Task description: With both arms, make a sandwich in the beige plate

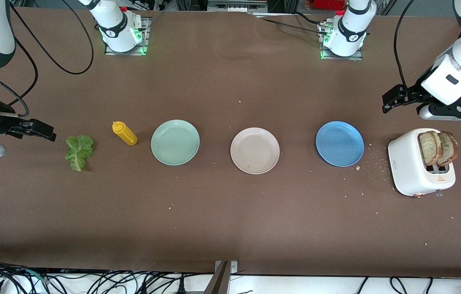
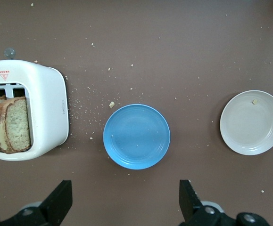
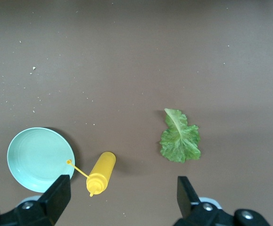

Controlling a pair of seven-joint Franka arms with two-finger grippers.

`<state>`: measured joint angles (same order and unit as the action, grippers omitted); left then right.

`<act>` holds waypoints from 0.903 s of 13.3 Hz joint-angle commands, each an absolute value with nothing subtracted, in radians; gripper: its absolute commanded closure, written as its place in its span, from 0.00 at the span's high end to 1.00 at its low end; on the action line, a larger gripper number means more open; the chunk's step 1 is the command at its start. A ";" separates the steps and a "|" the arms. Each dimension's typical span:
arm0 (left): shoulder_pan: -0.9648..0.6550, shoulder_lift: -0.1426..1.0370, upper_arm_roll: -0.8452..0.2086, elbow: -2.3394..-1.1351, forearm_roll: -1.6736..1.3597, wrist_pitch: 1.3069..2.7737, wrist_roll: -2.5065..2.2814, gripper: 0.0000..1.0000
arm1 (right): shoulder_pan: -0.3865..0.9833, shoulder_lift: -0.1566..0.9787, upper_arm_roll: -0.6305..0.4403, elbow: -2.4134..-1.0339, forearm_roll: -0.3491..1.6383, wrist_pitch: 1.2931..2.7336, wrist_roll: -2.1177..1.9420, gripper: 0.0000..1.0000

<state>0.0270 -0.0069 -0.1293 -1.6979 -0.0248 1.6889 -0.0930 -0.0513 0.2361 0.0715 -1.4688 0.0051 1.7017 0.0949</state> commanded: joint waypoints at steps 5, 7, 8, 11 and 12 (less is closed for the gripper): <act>0.034 -0.014 -0.130 -1.692 -0.034 1.678 -0.071 1.00 | -0.055 0.233 0.078 -1.468 0.009 1.700 0.112 1.00; 0.034 -0.014 -0.129 -1.692 -0.034 1.678 -0.071 1.00 | -0.054 0.232 0.078 -1.468 0.008 1.698 0.109 1.00; 0.034 -0.014 -0.129 -1.692 -0.034 1.678 -0.069 1.00 | -0.055 0.232 0.077 -1.467 0.008 1.698 0.098 1.00; 0.034 -0.014 -0.130 -1.692 -0.034 1.678 -0.069 1.00 | -0.055 0.230 0.077 -1.468 0.003 1.697 0.097 1.00; 0.034 -0.014 -0.130 -1.692 -0.034 1.678 -0.069 1.00 | -0.055 0.230 0.077 -1.468 0.006 1.697 0.097 1.00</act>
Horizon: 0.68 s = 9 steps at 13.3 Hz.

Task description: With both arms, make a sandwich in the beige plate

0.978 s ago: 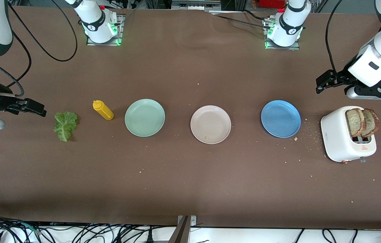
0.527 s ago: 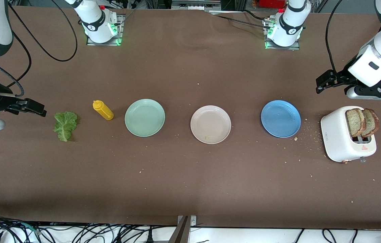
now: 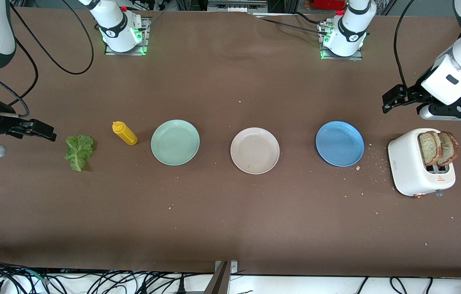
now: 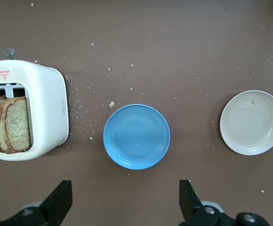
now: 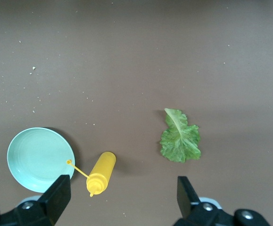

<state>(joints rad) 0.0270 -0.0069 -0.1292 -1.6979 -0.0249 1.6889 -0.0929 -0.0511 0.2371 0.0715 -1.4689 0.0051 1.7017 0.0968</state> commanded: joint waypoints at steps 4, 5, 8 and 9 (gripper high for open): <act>0.034 -0.014 -0.130 -1.692 -0.034 1.678 -0.069 1.00 | -0.055 0.230 0.077 -1.468 0.009 1.697 0.098 1.00; 0.034 -0.014 -0.129 -1.692 -0.034 1.678 -0.069 1.00 | -0.057 0.230 0.075 -1.468 0.011 1.698 0.100 1.00; 0.034 -0.014 -0.129 -1.692 -0.034 1.678 -0.071 1.00 | -0.057 0.224 0.074 -1.468 0.008 1.687 0.095 1.00; 0.034 -0.014 -0.130 -1.692 -0.034 1.678 -0.069 1.00 | -0.057 0.224 0.072 -1.468 0.008 1.686 0.097 1.00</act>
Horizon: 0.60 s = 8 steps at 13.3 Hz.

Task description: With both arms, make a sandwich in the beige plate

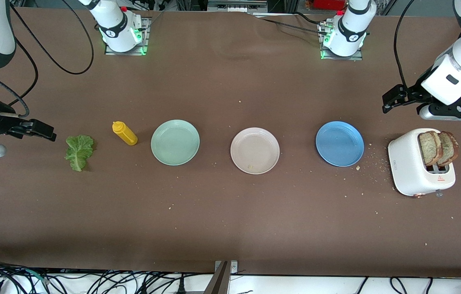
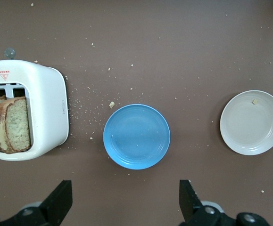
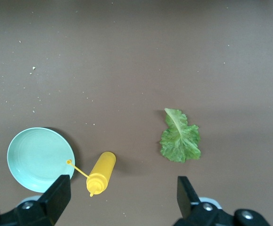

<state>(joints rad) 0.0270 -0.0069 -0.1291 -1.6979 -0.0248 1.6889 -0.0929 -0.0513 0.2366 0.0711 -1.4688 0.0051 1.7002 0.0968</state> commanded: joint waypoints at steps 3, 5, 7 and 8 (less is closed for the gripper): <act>0.034 -0.014 -0.129 -1.692 -0.034 1.678 -0.069 1.00 | -0.055 0.224 0.077 -1.468 0.006 1.686 0.112 1.00; 0.034 -0.014 -0.130 -1.692 -0.034 1.678 -0.069 1.00 | -0.055 0.224 0.078 -1.468 -0.001 1.684 0.110 1.00; 0.034 -0.014 -0.130 -1.692 -0.034 1.678 -0.071 1.00 | -0.055 0.224 0.078 -1.468 -0.003 1.684 0.104 1.00; 0.034 -0.014 -0.129 -1.692 -0.034 1.678 -0.069 1.00 | -0.055 0.224 0.077 -1.468 -0.003 1.684 0.103 1.00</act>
<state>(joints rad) 0.0270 -0.0069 -0.1291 -1.6979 -0.0249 1.6889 -0.0929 -0.0513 0.2366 0.0710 -1.4688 0.0050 1.6985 0.0980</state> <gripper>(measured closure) 0.000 0.000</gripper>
